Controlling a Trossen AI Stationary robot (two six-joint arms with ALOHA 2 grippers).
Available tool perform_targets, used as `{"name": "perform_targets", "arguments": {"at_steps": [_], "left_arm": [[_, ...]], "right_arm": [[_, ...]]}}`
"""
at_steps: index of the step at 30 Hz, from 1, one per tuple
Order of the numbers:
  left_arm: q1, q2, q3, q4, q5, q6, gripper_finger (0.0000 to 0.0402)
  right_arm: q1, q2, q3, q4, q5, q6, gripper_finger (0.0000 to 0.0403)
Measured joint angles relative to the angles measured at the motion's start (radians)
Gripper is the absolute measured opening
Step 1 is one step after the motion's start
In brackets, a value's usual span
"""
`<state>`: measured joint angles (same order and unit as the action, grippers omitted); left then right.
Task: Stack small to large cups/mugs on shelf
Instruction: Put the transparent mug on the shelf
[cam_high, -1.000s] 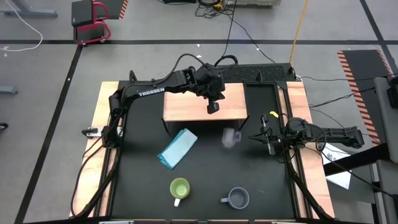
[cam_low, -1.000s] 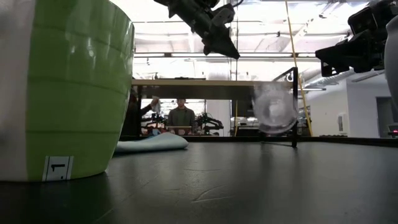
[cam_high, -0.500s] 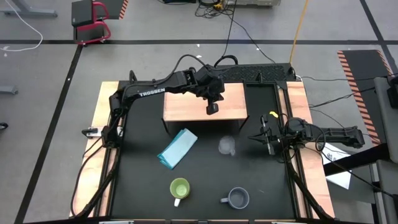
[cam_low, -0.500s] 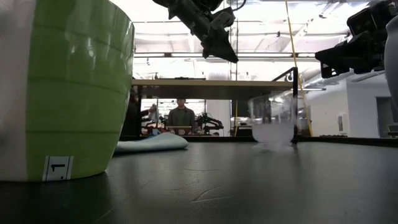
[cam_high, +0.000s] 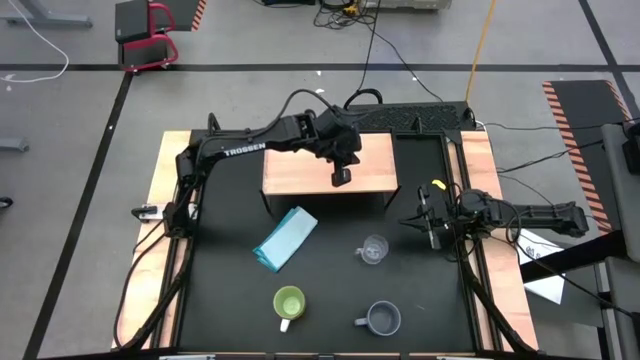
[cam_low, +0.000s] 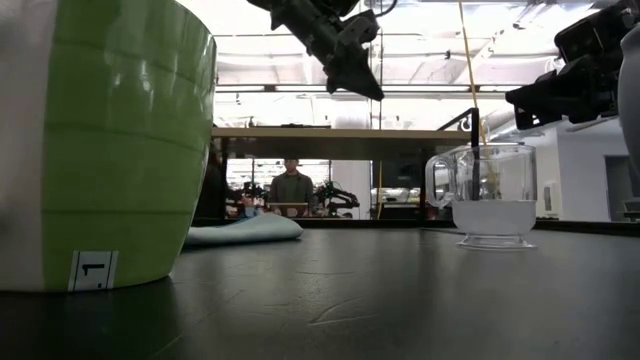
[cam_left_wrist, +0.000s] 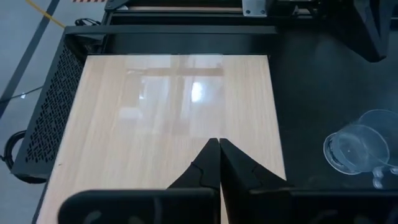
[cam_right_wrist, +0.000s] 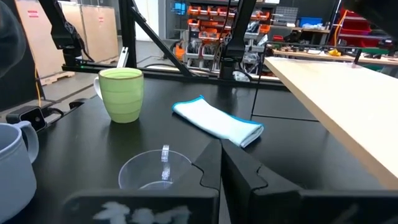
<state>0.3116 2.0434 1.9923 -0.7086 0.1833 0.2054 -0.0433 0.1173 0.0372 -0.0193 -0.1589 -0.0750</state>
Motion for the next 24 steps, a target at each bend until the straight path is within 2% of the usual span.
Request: {"name": "perform_targets", "arguments": {"at_steps": [14,24], "left_arm": [[-0.004,0.000,-0.001,-0.002,0.001,0.003,0.0004],[-0.042,0.000,-0.001,-0.001,0.023,0.079,0.0068]], "right_arm": [[0.000,-0.001,0.000,0.000,0.000,0.000,0.0000],[0.000,0.001,0.000,0.000,0.000,0.000,0.0000]]}}
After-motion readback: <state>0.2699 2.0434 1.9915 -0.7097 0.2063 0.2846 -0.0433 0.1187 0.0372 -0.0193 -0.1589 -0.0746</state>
